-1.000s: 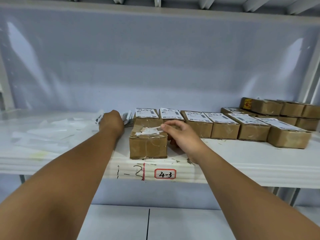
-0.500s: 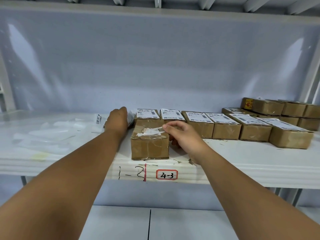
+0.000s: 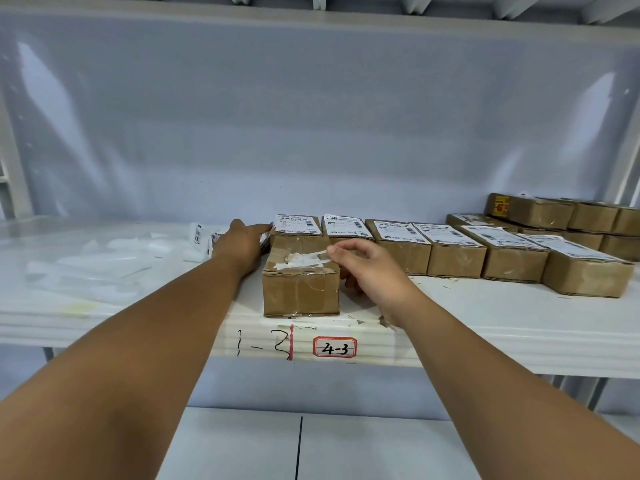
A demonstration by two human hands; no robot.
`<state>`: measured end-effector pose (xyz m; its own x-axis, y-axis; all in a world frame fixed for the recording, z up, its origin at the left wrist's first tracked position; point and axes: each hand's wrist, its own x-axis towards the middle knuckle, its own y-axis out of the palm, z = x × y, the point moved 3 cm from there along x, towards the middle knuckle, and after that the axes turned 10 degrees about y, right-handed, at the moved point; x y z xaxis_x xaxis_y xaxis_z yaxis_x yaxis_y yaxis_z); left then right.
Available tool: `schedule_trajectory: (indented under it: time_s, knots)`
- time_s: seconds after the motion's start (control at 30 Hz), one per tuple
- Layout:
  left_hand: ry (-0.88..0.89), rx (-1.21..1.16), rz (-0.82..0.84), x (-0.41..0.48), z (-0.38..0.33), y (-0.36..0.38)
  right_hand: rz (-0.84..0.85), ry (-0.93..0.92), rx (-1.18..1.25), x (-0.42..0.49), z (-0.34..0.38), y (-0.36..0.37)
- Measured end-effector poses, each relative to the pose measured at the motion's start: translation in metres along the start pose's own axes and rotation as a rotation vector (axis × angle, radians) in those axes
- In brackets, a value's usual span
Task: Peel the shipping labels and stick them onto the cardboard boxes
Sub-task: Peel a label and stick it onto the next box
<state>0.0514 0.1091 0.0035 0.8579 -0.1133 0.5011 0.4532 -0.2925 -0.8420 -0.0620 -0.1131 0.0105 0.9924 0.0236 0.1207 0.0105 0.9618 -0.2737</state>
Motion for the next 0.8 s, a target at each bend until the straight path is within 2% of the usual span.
schedule_trajectory:
  time_s: [0.23, 0.43, 0.5, 0.7, 0.8]
  knots:
    - [-0.065, 0.05, 0.068, -0.001, -0.001, -0.004, 0.0, 0.001, 0.006, -0.001, 0.0, 0.0]
    - [-0.154, -0.064, 0.073, -0.006, -0.016, -0.01, -0.004, 0.001, 0.002, -0.001, 0.001, 0.0]
    - [-0.156, -0.054, 0.12, -0.004, -0.017, -0.009, -0.004, -0.002, 0.005, -0.001, 0.001, 0.0]
    - [-0.214, -0.087, 0.118, -0.008, -0.026, -0.02, -0.004, 0.0, 0.004, 0.0, 0.0, 0.0]
    - [-0.208, -0.015, 0.192, -0.013, -0.035, -0.025, -0.002, 0.0, 0.004, 0.0, 0.0, 0.0]
